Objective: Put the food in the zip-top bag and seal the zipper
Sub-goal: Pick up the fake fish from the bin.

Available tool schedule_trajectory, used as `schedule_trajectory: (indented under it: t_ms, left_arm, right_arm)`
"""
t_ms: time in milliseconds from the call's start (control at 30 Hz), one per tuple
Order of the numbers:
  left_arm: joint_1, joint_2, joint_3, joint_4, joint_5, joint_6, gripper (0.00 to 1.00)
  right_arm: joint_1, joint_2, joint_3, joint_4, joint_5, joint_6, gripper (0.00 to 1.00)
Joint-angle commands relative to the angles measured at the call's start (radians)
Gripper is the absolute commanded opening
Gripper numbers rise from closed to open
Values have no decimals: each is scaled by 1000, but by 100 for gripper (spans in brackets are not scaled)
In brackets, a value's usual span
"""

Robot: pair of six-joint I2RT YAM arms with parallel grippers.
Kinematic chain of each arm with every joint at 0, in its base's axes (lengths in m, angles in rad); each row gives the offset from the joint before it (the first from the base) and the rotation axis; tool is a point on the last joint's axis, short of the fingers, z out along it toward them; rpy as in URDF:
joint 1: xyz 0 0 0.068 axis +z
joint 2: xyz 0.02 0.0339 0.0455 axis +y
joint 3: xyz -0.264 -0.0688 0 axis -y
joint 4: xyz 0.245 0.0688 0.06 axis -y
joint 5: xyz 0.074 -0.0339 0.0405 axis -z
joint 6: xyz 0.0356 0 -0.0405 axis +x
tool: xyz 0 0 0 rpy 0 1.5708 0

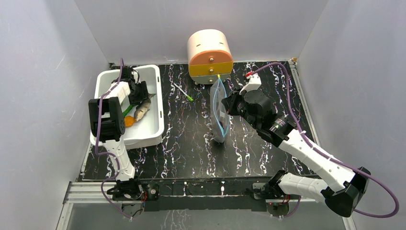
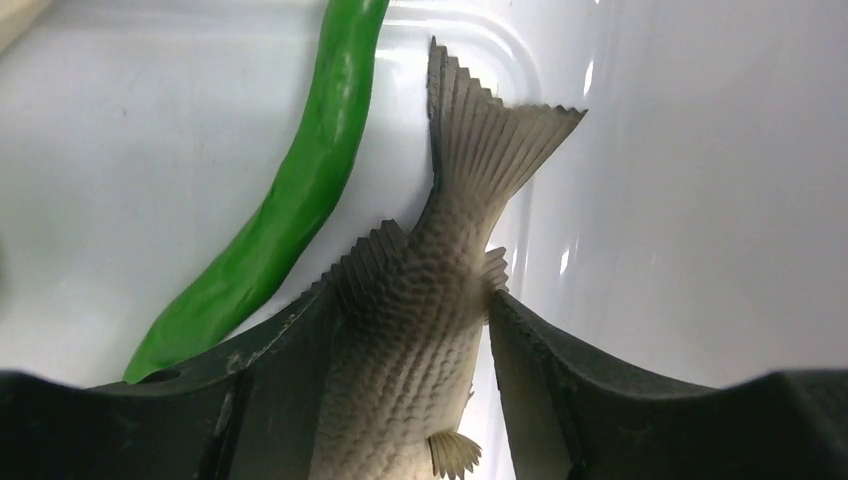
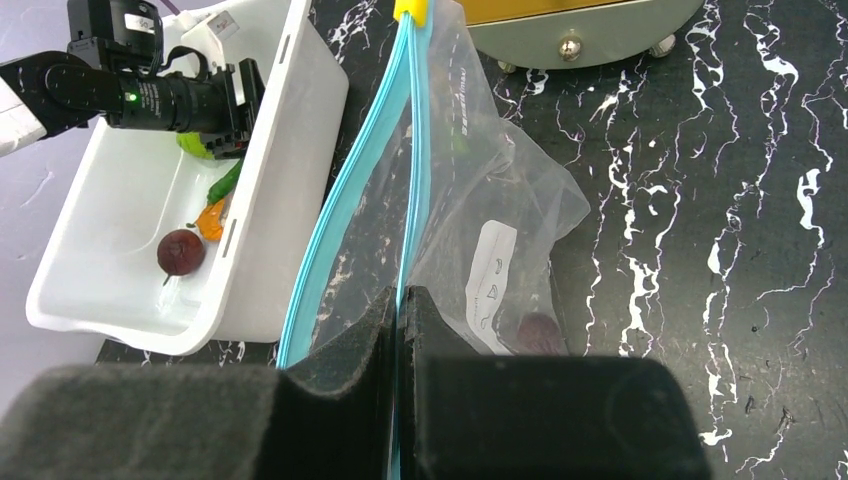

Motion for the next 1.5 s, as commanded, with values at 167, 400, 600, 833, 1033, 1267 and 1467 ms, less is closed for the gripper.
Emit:
schedule_trajectory:
  t_ms: [167,400,600,833,1033,1267,1467]
  left_arm:
    - [-2,52,53,11,50,25,56]
    - [-22,32,48,-3,69,23,62]
    - [-40,10,45,-20,40,27,63]
    - [-53,60,53,-55,3,38,47]
    - [-64,25,101,-135,-35,21,18]
    - [-67,-89,63,-167,19,-14,0]
    - [-68,-246,-17,-125,12,-45,0]
  right_arm:
    - [1,18,61,44,-5,11,0]
    - [2,24,46,55,-19,19,0]
    - [1,18,47,67,-12,10,0]
    - [2,7,40,66,-23,11,0]
    - [1,-14,40,56,-7,7,0]
    - [2,-25,19,57,-32,38,0]
    - [2,-25,0,66,-49,63,0]
